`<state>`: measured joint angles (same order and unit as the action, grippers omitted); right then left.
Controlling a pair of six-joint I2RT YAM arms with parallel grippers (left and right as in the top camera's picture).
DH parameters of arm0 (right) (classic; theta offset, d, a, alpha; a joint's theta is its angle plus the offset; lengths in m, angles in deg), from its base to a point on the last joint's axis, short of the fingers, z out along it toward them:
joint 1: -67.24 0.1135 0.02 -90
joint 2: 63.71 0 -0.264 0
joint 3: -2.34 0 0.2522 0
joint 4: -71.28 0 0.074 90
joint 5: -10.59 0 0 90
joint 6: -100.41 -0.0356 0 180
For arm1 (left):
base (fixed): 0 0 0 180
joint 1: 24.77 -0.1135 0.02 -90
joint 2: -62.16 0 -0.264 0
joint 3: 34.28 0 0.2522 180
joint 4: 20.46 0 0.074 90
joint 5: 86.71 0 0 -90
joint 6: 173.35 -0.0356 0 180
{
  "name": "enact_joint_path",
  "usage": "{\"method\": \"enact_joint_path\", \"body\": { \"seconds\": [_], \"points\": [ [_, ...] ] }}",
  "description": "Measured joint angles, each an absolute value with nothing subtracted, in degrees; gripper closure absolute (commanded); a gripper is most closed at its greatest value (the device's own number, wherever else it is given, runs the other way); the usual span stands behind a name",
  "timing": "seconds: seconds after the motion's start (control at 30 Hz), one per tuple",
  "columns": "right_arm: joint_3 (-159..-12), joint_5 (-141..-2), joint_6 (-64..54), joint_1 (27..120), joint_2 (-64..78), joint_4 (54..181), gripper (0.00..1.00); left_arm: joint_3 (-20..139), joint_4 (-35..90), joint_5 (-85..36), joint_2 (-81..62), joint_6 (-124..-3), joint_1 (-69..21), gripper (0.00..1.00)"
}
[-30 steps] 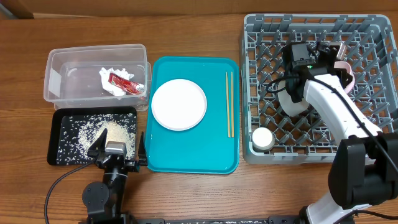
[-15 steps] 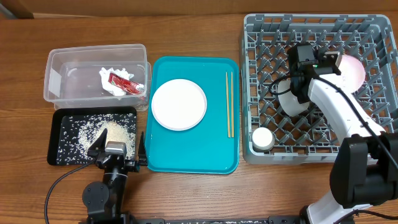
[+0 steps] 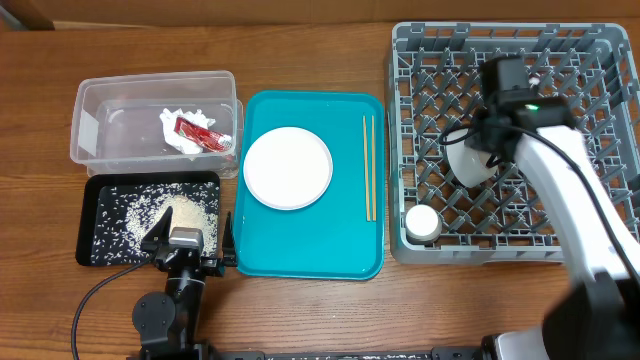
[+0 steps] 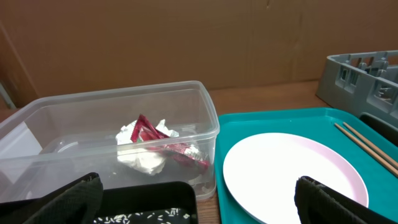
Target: Sort waste into correct bins and load items into the dishwasher
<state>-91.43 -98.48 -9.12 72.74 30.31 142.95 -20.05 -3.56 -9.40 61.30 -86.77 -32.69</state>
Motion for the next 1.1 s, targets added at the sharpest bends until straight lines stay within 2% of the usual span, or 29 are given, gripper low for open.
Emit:
{"method": "enact_joint_path", "body": {
  "seconds": [0.03, 0.07, 0.17, 0.23, 0.4, 0.53, 0.6, 0.67, 0.7, 0.77, 0.8, 1.1],
  "points": [
    [-92.6, -96.2, -9.1, 72.5, 27.7, 142.7, 0.26, -20.1, -3.6, -9.4, 61.3, -86.7, -32.7, 0.0],
    [-93.4, -94.7, -9.2, 72.1, 25.8, 142.5, 0.24, -20.1, -3.6, -9.4, 61.3, -86.7, -32.7, 0.0],
    [-94.7, -91.6, -9.3, 68.3, 21.3, 142.6, 0.25, -20.1, -3.6, -9.4, 61.3, -86.7, -32.7, 0.0],
    [-94.9, -89.5, -9.3, 63.8, 20.6, 142.7, 0.3, -20.1, -3.6, -9.4, 61.3, -86.7, -32.7, 0.0],
    [-94.9, -79.5, -9.7, 49.8, 25.7, 142.4, 0.33, -20.1, -3.6, -9.4, 61.3, -86.7, -32.7, 0.0],
    [-94.9, -75.3, -10.3, 43.4, 29.8, 143.9, 0.36, -20.1, -3.6, -9.4, 61.3, -86.8, -32.7, 0.0],
    [-94.9, -74.3, -10.6, 41.2, 32.1, 144.8, 0.41, -20.1, -3.6, -9.4, 61.3, -86.7, -32.7, 0.0],
    [-94.9, -73.6, -10.6, 40.4, 34.8, 145.2, 0.62, -20.1, -3.6, -9.4, 61.3, -86.8, -32.7, 0.0],
    [-94.9, -73.2, -10.9, 40.5, 35.8, 145.3, 0.67, -20.1, -3.6, -9.4, 61.3, -86.7, -32.7, 0.0],
    [-94.9, -72.5, -10.8, 40.7, 38.1, 146.2, 0.92, -20.1, -3.6, -9.4, 61.3, -86.8, -32.7, 0.0],
    [-94.9, -72.3, -10.9, 40.8, 38.7, 146.2, 0.96, -20.1, -3.6, -9.4, 61.3, -86.7, -32.7, 0.0],
    [-95.0, -72.7, -11.0, 40.1, 38.1, 145.9, 0.96, -20.1, -3.6, -9.4, 61.3, -86.7, -32.7, 0.0]
  ]
}}
